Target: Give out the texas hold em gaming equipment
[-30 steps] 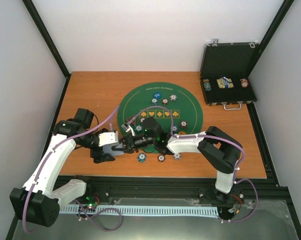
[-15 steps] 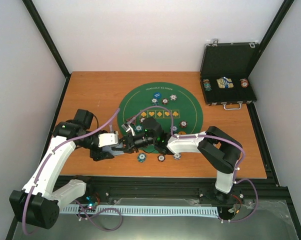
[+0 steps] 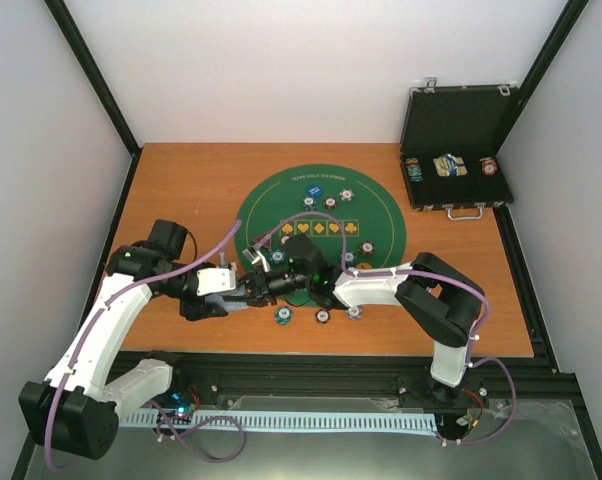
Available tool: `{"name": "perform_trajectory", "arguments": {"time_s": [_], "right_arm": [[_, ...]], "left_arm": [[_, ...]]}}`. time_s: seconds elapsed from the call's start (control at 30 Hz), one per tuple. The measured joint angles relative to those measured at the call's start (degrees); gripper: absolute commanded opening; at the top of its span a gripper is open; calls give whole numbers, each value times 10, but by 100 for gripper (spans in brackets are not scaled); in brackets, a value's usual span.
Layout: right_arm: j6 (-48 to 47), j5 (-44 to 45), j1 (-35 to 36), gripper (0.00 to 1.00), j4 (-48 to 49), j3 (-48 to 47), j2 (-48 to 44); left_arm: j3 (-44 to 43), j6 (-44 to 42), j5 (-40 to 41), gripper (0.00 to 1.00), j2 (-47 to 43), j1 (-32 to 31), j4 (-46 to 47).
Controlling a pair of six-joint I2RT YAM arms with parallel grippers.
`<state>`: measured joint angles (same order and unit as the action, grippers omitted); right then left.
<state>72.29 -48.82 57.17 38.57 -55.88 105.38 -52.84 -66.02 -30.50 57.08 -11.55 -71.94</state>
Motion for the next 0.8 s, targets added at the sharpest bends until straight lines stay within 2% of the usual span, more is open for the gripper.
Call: {"name": "perform_trajectory", "arguments": {"time_s": [0.17, 0.3, 0.33, 0.57, 0.8], "right_arm": [[-9, 0, 0, 33, -19, -8, 0], [-14, 2, -2, 54, -35, -14, 2], [-14, 1, -2, 56, -37, -16, 3], [-11, 1, 2, 58, -41, -30, 18], [-8, 0, 11, 54, -45, -45, 45]], "left_arm": [[3, -7, 12, 37, 0, 0, -2], [5, -13, 25, 35, 1, 0, -10], [5, -14, 28, 35, 2, 0, -11], [5, -14, 33, 33, 9, 0, -14], [5, -14, 33, 31, 13, 0, -14]]}}
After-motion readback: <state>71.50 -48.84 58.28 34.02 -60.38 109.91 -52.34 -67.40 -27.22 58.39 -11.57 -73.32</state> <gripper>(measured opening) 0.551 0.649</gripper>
